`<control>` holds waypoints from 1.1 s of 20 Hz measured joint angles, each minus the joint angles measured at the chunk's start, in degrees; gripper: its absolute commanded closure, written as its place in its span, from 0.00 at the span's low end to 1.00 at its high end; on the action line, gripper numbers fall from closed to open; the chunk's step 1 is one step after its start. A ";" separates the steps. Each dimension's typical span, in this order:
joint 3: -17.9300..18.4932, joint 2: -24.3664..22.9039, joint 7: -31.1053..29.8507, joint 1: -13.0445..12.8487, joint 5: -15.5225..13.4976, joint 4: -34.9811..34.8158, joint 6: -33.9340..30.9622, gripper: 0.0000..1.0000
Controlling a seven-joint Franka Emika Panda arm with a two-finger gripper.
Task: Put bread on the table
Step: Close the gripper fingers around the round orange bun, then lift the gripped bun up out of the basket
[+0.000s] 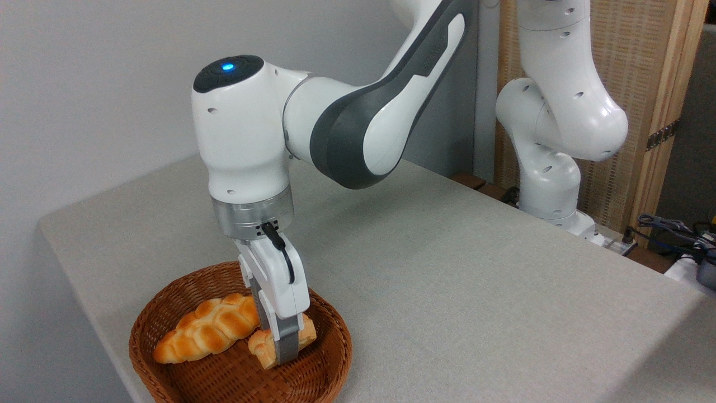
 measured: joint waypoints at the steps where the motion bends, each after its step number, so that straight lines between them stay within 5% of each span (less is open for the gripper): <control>1: 0.01 -0.22 0.00 0.03 -0.43 0.21 0.00 1.00; 8: 0.09 -5.26 0.00 0.12 -3.09 0.71 -1.46 1.00; 18: -0.02 -10.89 -6.25 0.06 -3.53 0.42 -17.40 0.95; 22: -0.16 -11.14 -8.61 -1.44 -3.66 -0.92 -20.51 0.27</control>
